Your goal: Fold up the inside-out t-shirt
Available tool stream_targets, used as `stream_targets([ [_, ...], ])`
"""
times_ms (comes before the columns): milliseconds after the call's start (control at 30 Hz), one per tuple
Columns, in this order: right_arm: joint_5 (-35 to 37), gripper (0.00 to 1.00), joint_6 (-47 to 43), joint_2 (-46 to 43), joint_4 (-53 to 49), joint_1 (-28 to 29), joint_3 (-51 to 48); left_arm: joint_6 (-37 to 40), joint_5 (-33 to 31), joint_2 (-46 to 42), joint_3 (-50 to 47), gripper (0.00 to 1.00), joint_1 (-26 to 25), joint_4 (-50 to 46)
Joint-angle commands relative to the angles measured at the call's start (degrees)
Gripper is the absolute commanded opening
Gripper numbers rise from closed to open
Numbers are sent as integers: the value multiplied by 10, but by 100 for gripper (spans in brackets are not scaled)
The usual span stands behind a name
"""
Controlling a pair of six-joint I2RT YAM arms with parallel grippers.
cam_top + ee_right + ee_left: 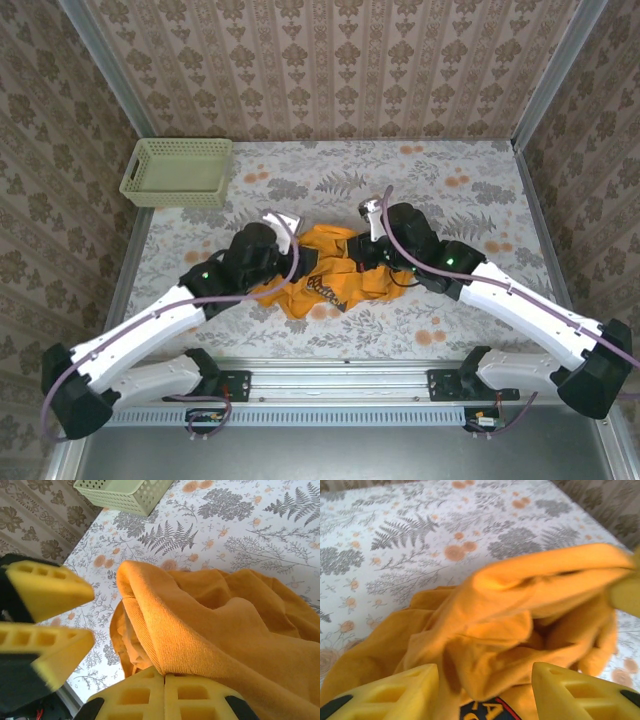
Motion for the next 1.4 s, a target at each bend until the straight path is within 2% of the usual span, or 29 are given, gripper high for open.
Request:
stream_targets([
  [0,-24,0,16,8,6,11,22,-33,5,2,-24,49,-24,38],
  [167,-29,0,11,7,24,35,15,-53,35,53,-15,40,-29,78],
  [400,-45,0,6,-19,69,62,-24,-92,58,128,-2,44,-8,125],
  [633,-27,0,7,-60,85,66,-66,-104,44,198,-3,39,7,118],
  [767,6,0,6,-86,82,65,-85,-118,40,215,-27,24,22,128],
  [867,53,0,15,-92,64,63,-93,-118,35,198,-43,9,23,138],
  [967,99,0,36,-81,32,44,-96,-107,30,161,-60,0,15,156],
  [1067,100,0,60,-69,22,5,-105,-91,25,116,-83,0,3,178],
  [1167,79,0,79,-48,15,-40,-102,-73,46,82,-97,0,-7,197],
  [1367,121,0,49,26,-13,-49,-56,-53,132,35,-113,0,-15,246],
])
